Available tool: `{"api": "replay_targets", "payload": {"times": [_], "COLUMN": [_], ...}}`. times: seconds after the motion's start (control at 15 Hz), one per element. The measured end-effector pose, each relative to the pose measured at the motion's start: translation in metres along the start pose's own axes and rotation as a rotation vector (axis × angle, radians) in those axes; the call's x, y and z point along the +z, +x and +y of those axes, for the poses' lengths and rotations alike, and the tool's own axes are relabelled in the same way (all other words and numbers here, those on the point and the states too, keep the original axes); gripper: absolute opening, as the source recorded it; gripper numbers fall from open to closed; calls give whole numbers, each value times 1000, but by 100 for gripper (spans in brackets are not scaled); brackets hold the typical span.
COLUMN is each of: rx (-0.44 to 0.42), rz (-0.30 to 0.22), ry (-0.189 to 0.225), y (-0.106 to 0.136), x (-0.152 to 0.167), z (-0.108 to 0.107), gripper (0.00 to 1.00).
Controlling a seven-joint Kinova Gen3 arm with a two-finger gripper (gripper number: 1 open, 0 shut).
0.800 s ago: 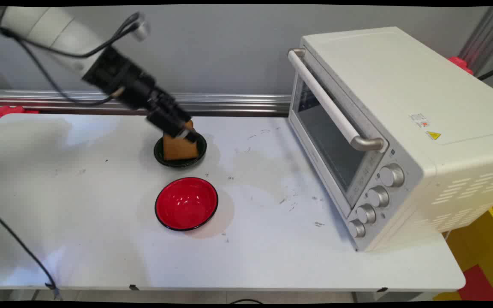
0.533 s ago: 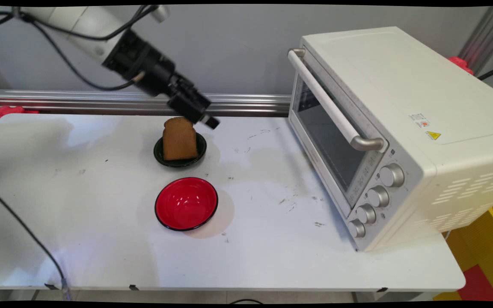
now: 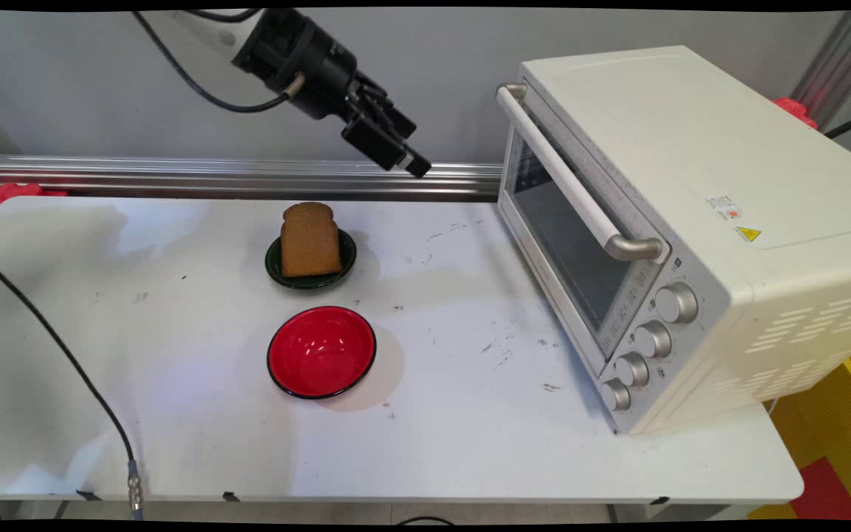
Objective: Open the oven
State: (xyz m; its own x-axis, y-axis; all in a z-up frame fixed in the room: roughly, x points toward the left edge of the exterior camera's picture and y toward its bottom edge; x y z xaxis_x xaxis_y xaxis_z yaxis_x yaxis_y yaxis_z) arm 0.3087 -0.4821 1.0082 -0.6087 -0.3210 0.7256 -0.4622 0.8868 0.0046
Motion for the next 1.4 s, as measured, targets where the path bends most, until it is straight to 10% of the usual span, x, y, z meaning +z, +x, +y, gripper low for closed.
{"api": "replay_targets", "payload": {"times": [1.4], "rx": [23], "rz": [22], "ry": [-21], "y": [88], "x": [44], "z": [-27], "gripper": [100]}}
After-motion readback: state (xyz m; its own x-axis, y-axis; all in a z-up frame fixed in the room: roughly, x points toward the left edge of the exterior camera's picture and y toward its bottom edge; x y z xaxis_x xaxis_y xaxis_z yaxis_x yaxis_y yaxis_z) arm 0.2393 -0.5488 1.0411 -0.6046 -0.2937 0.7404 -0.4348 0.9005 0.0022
